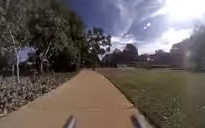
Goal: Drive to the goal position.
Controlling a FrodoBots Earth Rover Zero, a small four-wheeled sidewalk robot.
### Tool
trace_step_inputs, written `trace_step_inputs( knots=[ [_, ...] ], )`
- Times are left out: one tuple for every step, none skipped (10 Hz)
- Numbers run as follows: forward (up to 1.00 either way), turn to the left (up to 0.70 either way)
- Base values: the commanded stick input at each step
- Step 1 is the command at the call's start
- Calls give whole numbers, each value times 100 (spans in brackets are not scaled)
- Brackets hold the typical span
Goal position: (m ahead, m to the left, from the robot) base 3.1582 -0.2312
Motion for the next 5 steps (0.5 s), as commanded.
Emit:
trace_step_inputs(
  knots=[
    [100,3],
    [100,0],
    [100,0],
    [100,0],
    [100,0]
  ],
)
